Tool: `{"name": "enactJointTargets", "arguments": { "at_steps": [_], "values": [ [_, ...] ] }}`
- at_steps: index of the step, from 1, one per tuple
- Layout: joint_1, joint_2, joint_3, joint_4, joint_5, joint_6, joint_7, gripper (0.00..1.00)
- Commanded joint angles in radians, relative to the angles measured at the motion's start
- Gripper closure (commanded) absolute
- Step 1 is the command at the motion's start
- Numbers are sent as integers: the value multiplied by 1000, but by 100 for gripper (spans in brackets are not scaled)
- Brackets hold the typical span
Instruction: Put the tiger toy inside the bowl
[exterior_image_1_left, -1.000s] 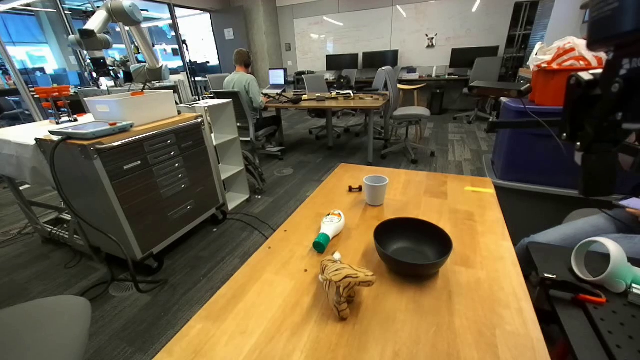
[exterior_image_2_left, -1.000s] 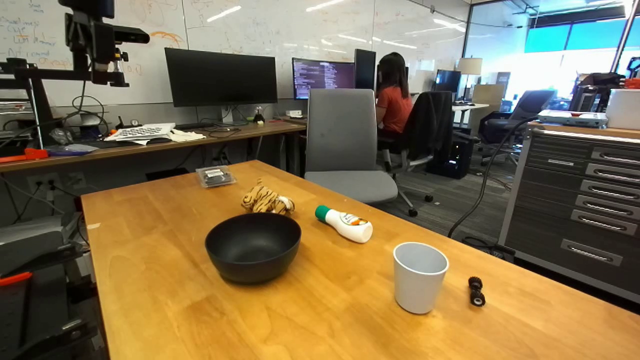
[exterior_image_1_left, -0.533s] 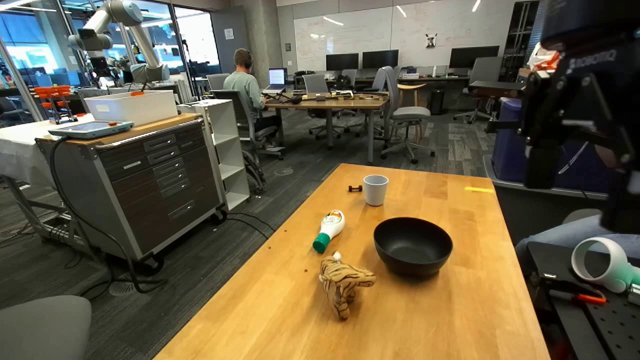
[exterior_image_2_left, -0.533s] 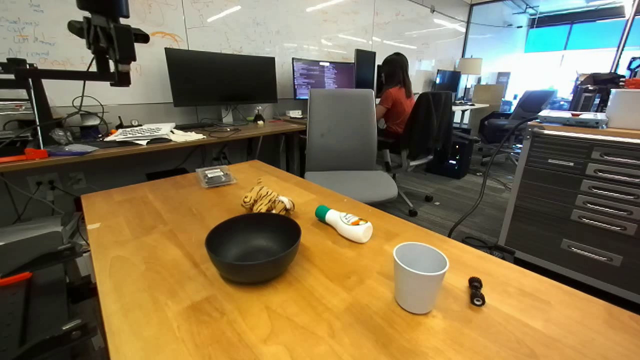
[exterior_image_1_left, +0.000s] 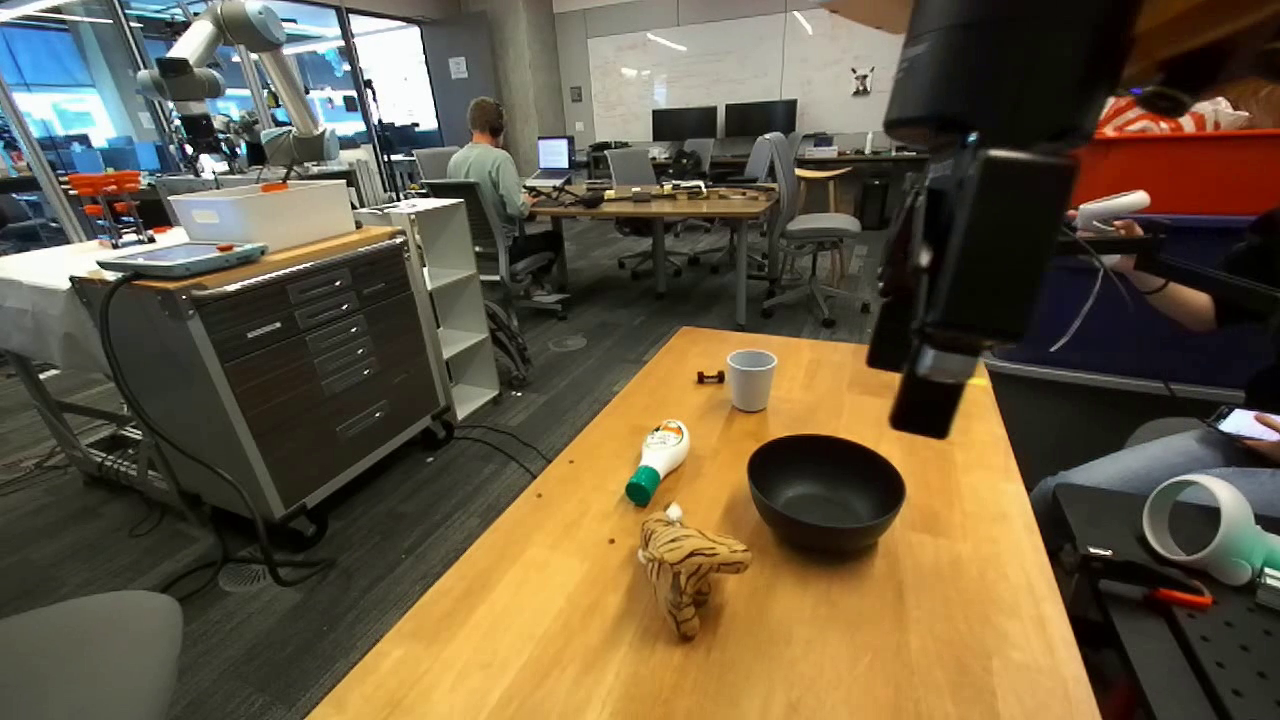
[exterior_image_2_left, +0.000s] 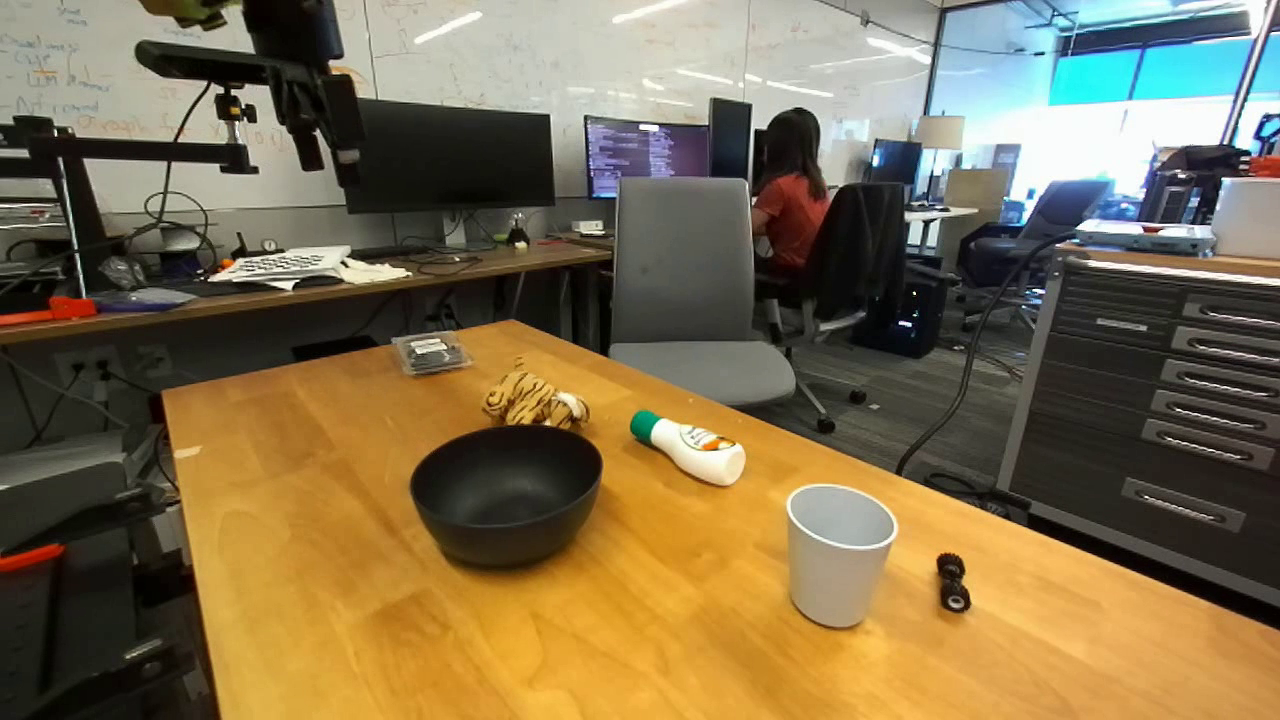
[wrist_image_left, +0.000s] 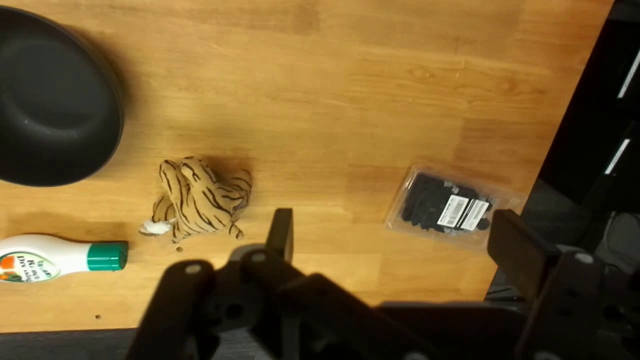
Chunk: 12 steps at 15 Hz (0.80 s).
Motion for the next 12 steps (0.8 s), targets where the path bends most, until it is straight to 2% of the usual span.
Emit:
{"name": "enactJointTargets", "arguments": {
  "at_steps": [1, 4, 7, 12],
  "values": [
    [-32, 136, 3, 91, -37, 83, 56, 0],
    [-50, 218, -2, 126, -58, 144, 86, 0],
    [-64, 300, -8, 137, -97, 276, 112, 0],
    [-73, 412, -34, 161, -182, 354, 172, 0]
  ]
}}
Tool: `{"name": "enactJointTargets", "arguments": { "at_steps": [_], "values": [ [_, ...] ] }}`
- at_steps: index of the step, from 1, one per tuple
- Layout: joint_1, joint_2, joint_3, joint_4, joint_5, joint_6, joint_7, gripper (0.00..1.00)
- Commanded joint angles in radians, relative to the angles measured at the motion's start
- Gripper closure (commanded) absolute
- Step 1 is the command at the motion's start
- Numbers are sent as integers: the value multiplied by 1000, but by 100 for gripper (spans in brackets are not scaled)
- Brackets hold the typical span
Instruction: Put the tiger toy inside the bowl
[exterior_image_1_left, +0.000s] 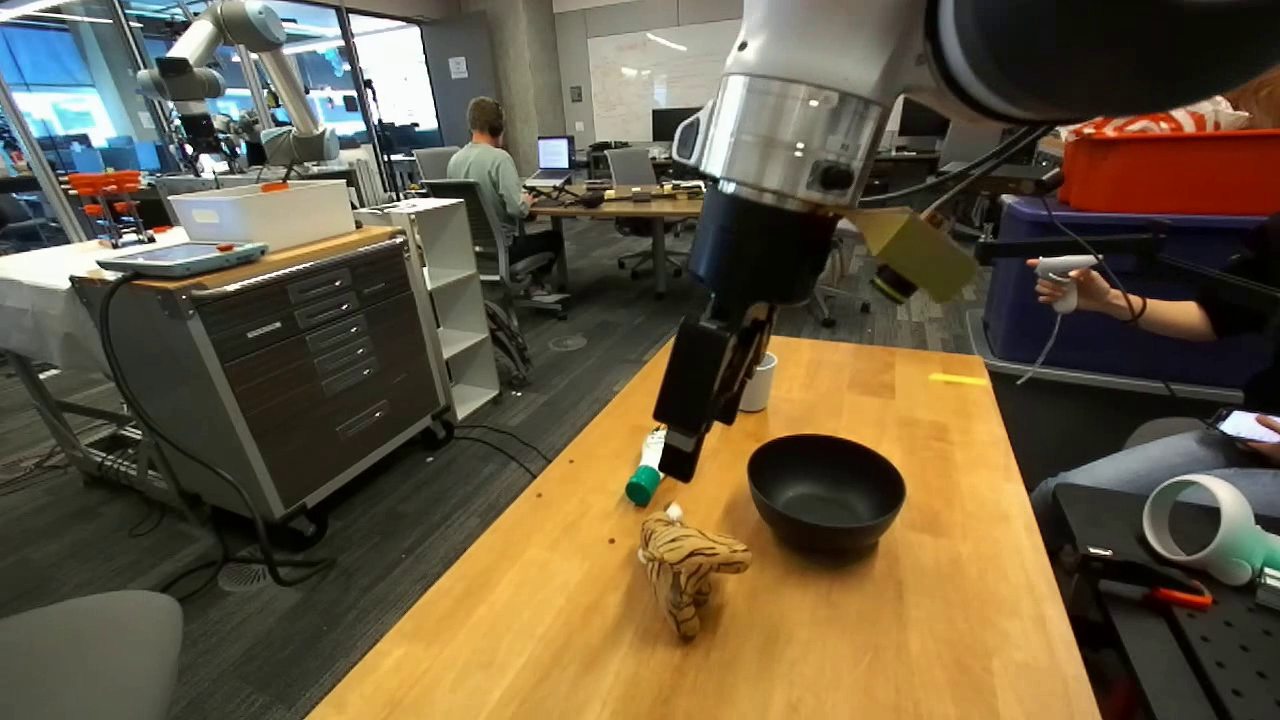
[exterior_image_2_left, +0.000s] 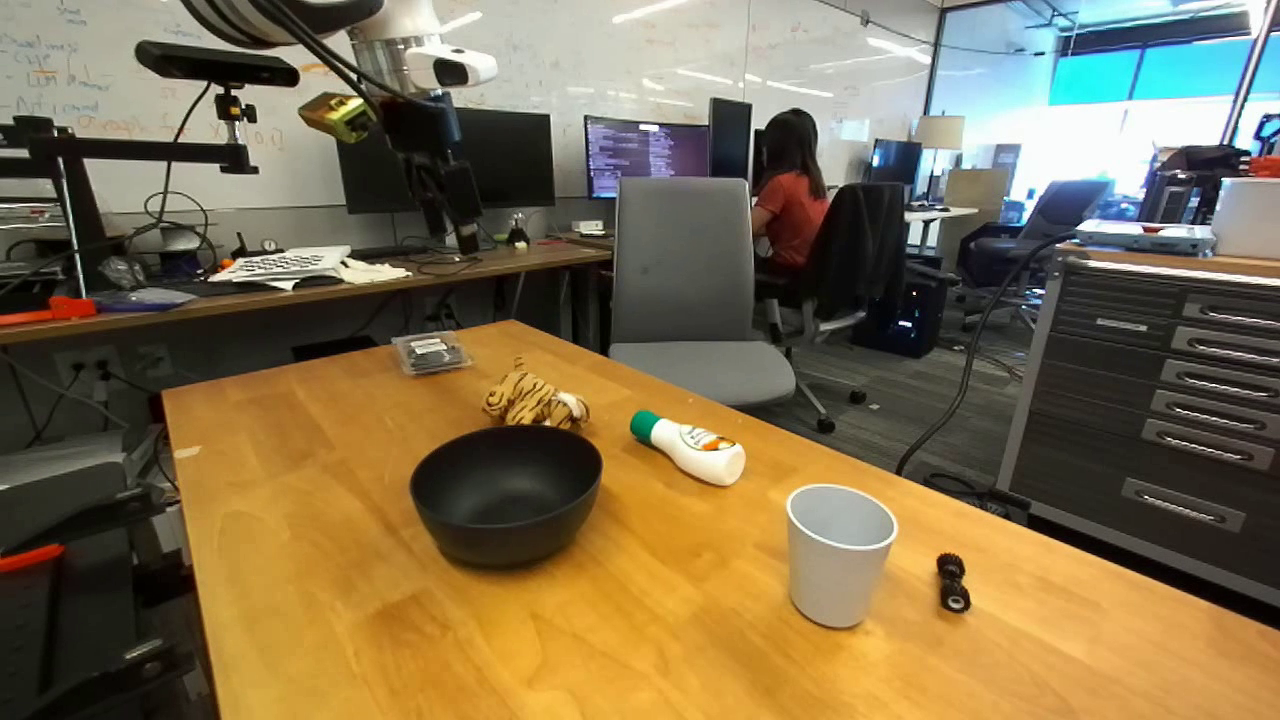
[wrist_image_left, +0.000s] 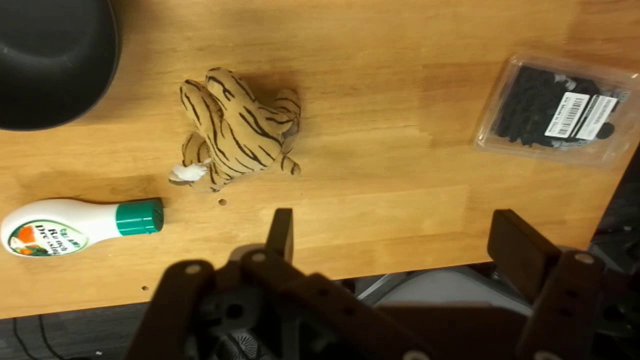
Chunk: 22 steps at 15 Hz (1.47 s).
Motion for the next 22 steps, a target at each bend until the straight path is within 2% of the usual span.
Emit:
{"name": "enactJointTargets", "arguments": {
  "at_steps": [1, 8, 22],
  "values": [
    [-3, 80, -21, 45, -83, 35, 66, 0],
    [3, 179, -77, 57, -168, 73, 114, 0],
    [13, 383, -117, 103, -122, 171, 85, 0]
  ]
}}
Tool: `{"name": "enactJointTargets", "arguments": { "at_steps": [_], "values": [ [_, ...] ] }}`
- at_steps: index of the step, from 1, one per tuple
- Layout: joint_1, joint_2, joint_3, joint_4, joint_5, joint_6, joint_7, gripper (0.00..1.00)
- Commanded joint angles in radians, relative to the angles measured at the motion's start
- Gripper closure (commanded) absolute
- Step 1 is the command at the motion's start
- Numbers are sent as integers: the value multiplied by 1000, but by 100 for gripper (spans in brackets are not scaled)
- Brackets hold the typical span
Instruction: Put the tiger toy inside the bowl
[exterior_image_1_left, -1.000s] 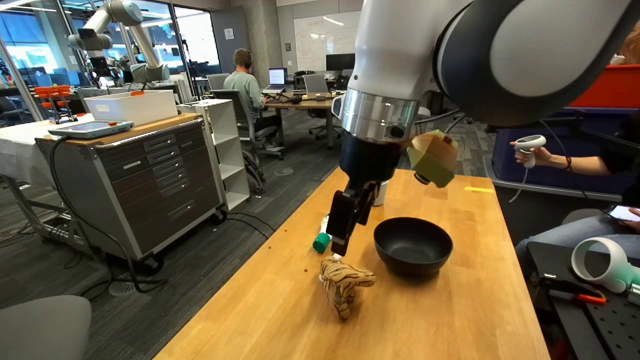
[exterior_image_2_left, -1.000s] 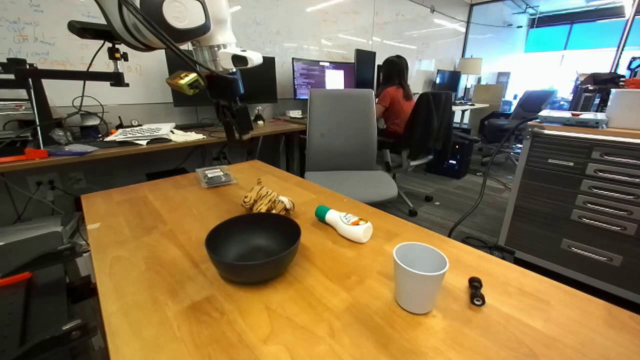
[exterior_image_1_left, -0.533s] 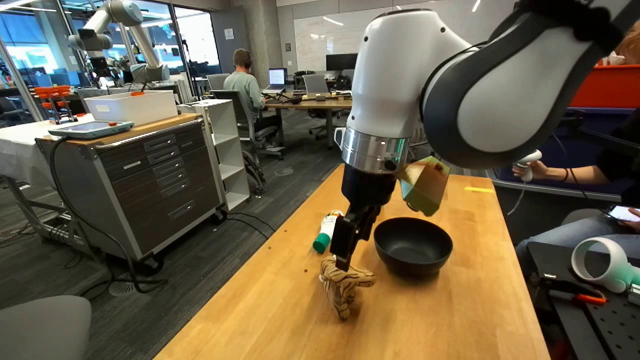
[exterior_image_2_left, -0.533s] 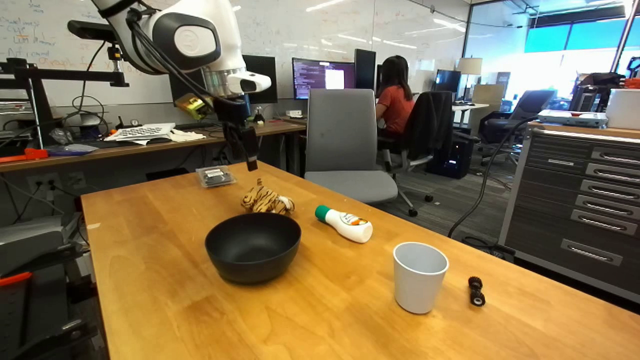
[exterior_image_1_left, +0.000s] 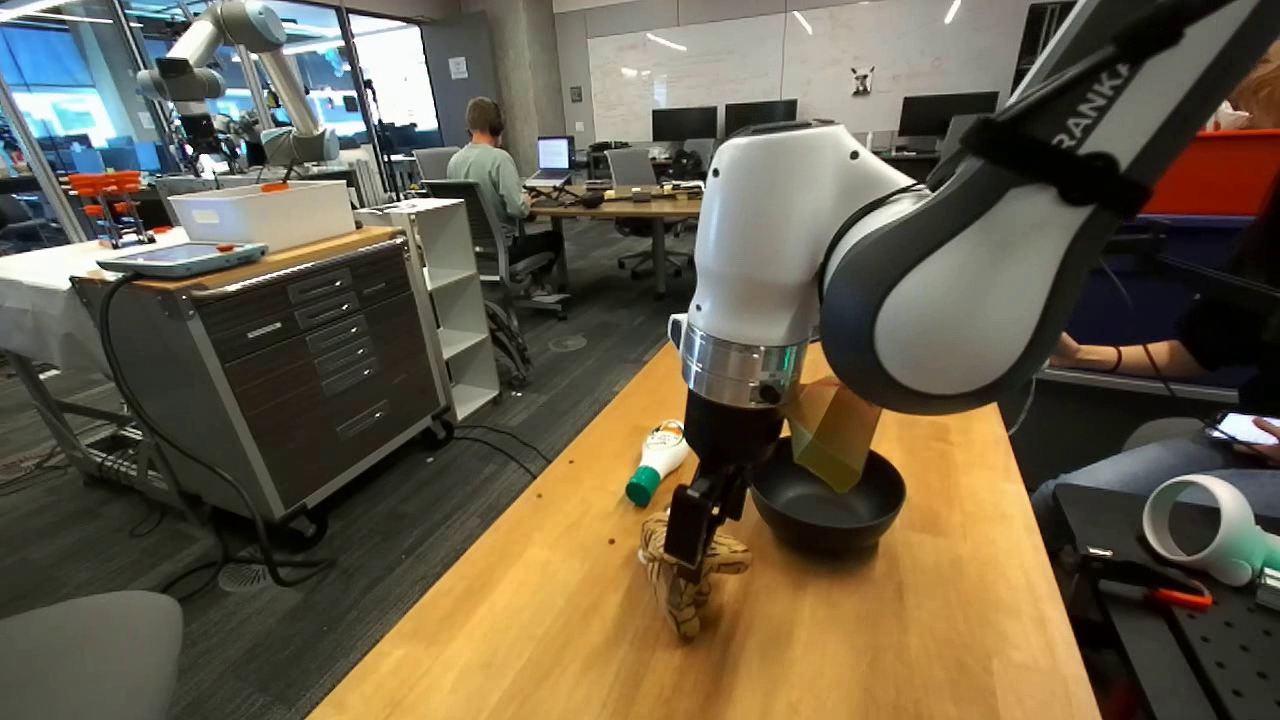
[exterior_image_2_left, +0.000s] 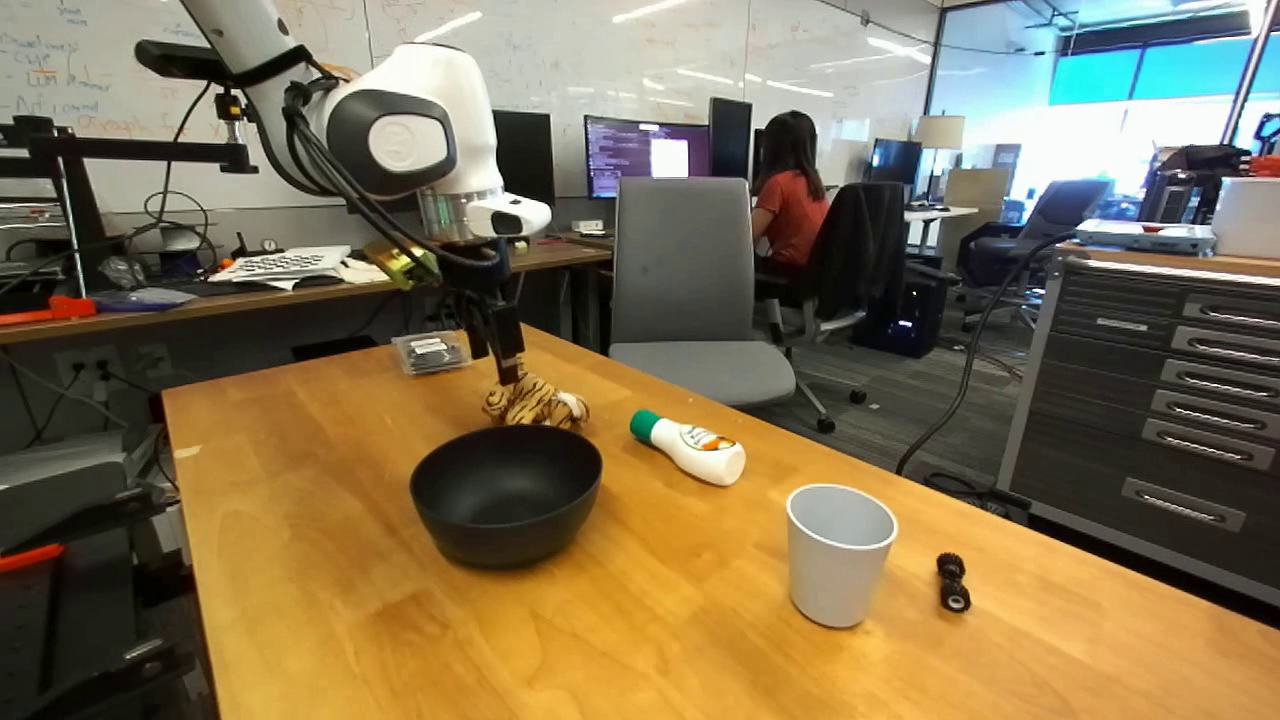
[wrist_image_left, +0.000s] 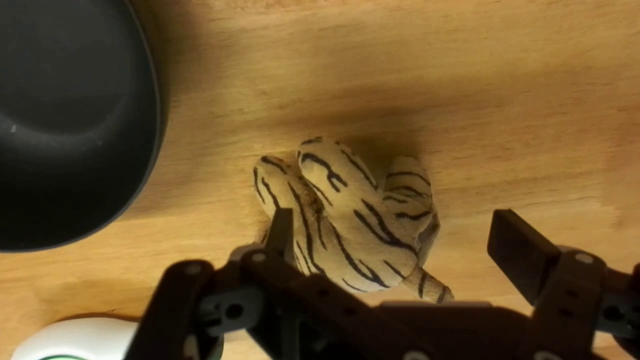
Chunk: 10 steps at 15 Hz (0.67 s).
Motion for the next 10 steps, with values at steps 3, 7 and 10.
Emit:
{"name": "enactJointTargets", "arguments": {
  "at_steps": [3, 7, 10],
  "values": [
    [15, 72, -30, 70, 14, 9, 2, 25],
    [9, 94, -22, 90, 39, -6, -8, 49],
    [5, 98, -14, 97, 57, -14, -13, 72]
  ]
}}
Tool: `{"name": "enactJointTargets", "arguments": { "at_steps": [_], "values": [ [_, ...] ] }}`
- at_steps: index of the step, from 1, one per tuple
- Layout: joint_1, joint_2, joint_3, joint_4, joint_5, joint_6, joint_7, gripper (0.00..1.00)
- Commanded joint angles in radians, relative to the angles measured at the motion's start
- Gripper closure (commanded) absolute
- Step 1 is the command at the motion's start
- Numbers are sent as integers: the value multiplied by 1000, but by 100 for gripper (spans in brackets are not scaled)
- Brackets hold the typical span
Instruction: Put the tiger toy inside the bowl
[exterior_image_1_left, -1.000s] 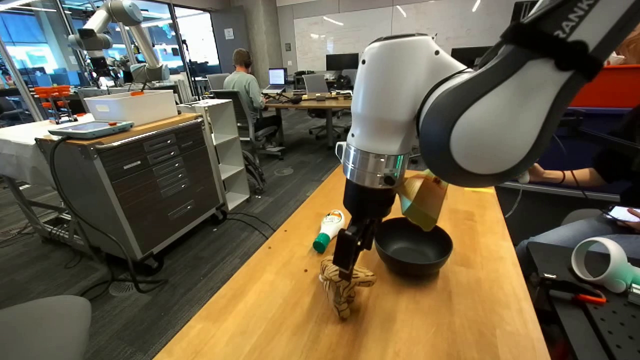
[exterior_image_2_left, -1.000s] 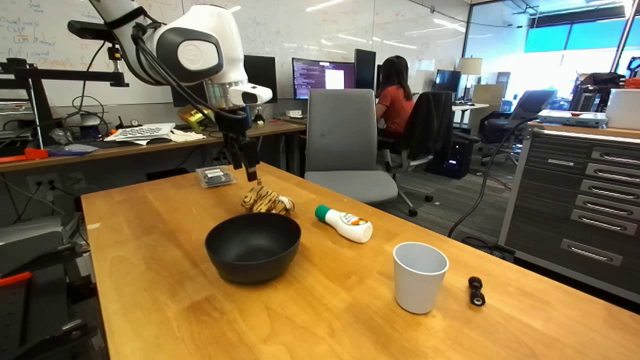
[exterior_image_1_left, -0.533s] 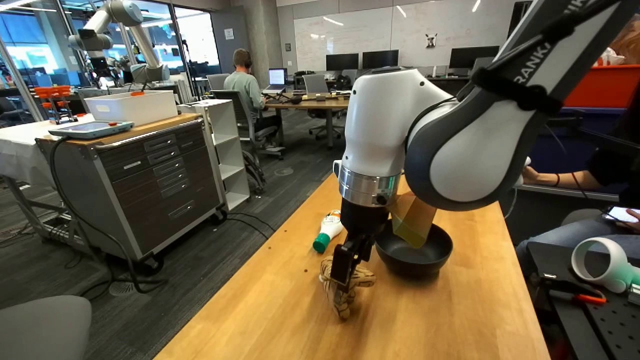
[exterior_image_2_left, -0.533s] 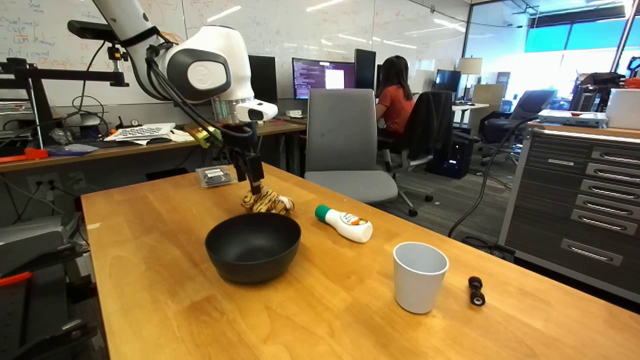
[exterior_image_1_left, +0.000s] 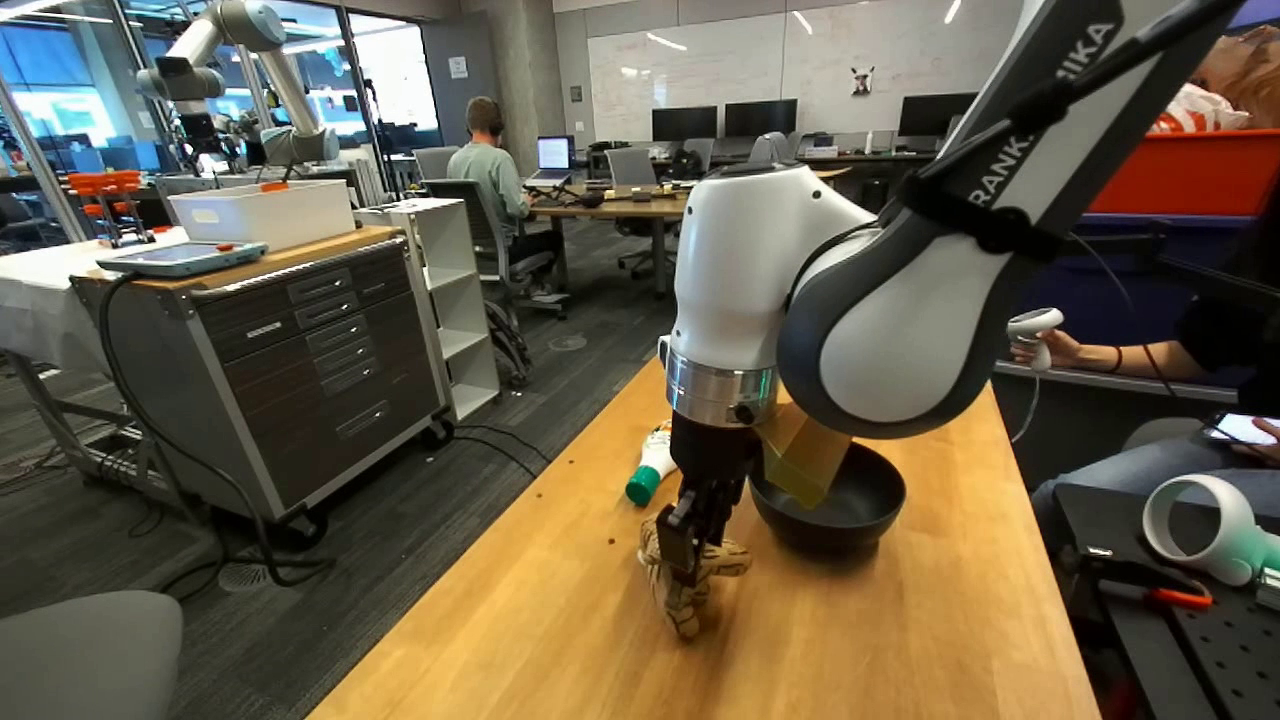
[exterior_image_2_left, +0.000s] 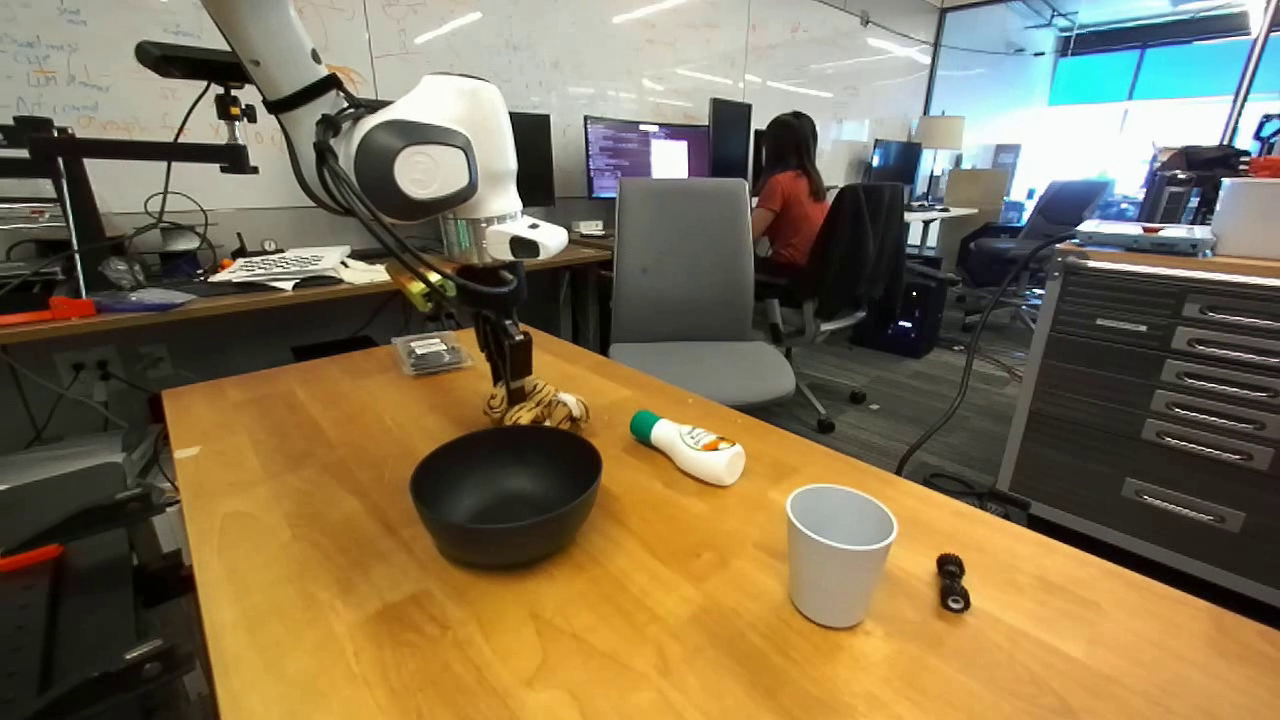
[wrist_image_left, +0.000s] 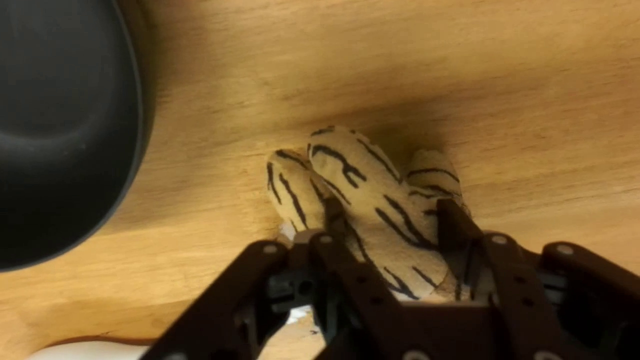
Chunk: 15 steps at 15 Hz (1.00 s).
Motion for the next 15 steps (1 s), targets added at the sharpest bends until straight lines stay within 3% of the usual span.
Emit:
{"name": "enactJointTargets", "arguments": {
  "at_steps": [1, 3, 5, 11, 15],
  "values": [
    [3, 11, 6, 33, 43, -21, -12, 81],
    [0, 2, 13, 34, 63, -32, -13, 95],
    [4, -18, 16, 30, 78, -33, -7, 99],
    [27, -174, 14, 4, 68, -77, -1, 97],
    [28, -343, 4, -25, 20, -195, 12, 97]
  ]
}}
